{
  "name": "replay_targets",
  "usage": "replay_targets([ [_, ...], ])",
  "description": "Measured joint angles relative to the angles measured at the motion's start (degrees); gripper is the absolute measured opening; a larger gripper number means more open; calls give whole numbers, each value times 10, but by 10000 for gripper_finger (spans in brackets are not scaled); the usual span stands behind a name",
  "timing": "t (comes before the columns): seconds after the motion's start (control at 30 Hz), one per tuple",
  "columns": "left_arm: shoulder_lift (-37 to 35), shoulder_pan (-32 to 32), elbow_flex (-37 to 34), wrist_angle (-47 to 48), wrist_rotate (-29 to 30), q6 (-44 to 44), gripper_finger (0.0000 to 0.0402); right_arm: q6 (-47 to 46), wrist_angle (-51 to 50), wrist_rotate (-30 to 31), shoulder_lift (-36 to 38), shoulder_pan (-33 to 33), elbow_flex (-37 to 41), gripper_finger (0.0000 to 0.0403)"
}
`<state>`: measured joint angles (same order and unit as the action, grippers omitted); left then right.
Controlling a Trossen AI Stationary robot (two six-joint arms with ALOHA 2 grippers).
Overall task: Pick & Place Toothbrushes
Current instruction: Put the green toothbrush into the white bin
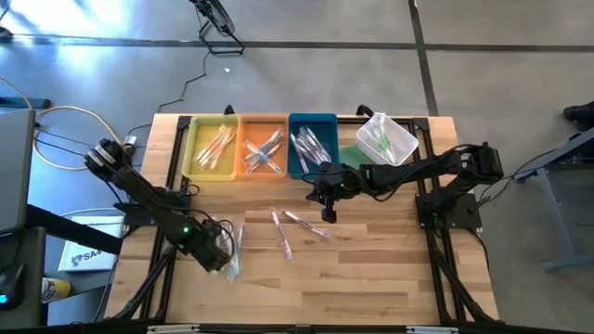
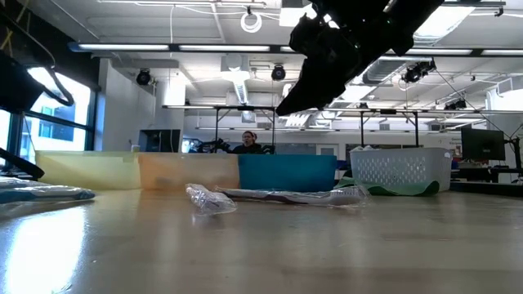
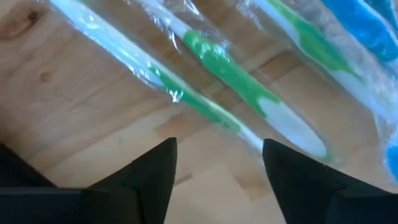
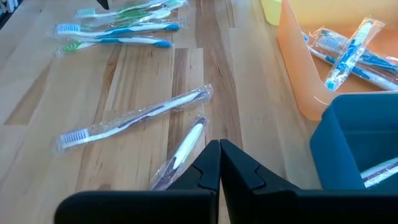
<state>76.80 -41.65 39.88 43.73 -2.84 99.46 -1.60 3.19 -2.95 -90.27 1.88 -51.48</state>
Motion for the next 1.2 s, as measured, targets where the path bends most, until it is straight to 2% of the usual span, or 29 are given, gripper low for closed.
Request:
replay_targets([
  [0.27, 24, 0, -1, -35, 24, -6, 194, 4, 0, 0, 0, 0, 0, 2],
  [0.53, 32, 0, -20, -67, 22, -8, 183, 3, 0, 0, 0, 0, 0, 2],
  [0.73, 30, 0, -21, -64, 12, -34, 161, 3, 0, 0, 0, 0, 0, 2],
  [0.93, 28, 0, -22, -58, 6, -38, 115, 3, 0, 0, 0, 0, 0, 2],
  [1.2, 3, 0, -23, -77, -31, -56, 27, 3, 1, 0, 0, 0, 0, 2],
])
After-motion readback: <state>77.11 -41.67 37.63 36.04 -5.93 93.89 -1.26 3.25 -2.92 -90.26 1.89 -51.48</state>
